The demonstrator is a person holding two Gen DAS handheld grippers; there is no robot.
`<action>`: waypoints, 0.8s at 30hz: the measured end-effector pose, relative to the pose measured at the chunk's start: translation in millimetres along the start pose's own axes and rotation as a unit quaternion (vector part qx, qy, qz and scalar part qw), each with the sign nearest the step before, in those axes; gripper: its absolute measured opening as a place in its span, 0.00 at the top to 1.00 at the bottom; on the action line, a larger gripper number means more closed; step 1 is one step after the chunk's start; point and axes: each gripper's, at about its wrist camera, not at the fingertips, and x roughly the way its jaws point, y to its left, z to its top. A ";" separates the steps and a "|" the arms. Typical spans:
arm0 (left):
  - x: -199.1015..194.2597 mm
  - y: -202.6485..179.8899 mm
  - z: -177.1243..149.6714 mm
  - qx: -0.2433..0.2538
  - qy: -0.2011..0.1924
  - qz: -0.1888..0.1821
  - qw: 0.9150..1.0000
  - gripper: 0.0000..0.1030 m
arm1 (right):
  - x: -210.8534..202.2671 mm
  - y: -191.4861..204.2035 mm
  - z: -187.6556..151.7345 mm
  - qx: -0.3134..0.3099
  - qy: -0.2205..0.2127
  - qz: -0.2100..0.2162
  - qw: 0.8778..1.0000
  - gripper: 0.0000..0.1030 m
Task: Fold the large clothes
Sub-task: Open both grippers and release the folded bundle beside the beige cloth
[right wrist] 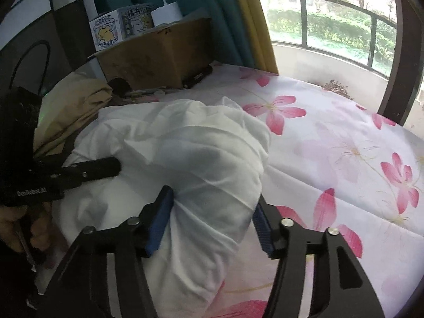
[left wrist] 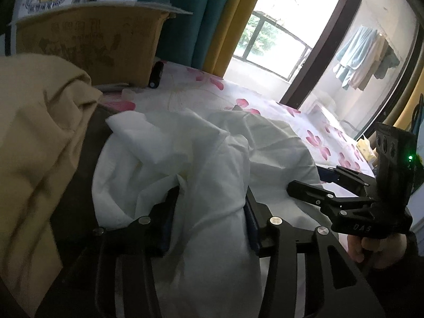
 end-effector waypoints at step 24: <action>-22.2 15.6 -24.7 -0.028 -0.008 0.069 0.997 0.51 | -55.0 -21.9 -35.0 0.033 -0.007 -0.036 0.999 0.35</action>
